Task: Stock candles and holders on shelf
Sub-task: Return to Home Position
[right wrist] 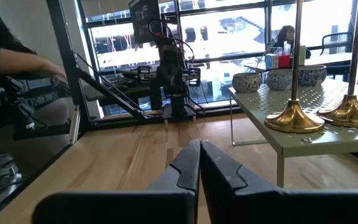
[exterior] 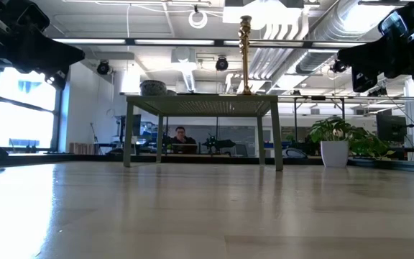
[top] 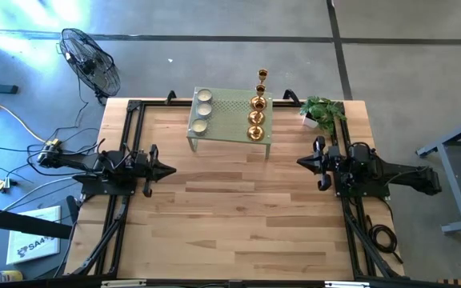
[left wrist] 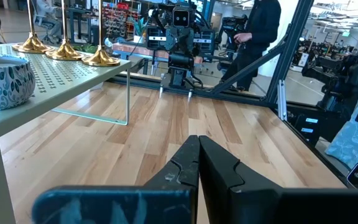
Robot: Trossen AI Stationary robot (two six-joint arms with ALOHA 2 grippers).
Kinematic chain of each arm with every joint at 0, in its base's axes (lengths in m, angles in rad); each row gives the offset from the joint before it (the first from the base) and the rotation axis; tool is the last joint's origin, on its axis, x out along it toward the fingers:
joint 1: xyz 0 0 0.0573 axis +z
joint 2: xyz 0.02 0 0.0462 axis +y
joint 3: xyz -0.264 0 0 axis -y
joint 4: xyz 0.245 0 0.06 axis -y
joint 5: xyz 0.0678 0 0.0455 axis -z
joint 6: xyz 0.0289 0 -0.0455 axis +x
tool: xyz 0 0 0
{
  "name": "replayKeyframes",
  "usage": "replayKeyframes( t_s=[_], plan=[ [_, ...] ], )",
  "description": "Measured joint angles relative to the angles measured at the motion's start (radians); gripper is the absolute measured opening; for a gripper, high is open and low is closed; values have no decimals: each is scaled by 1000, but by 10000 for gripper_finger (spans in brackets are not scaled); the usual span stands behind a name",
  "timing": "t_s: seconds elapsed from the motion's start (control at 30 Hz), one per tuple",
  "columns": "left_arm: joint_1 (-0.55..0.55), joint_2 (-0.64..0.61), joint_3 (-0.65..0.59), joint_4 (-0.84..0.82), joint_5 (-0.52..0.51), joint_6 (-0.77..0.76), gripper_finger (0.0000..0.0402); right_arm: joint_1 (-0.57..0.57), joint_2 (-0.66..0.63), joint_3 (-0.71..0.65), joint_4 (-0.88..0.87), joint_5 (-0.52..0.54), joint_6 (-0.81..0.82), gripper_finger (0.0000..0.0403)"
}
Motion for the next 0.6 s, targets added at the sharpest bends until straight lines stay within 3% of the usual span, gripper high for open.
replayKeyframes(
  t_s=[0.6],
  plan=[
    [0, 12, 0, 0, 2, 0, 1, 0, 0, 0, 0, 0, 0, 6]
  ],
)
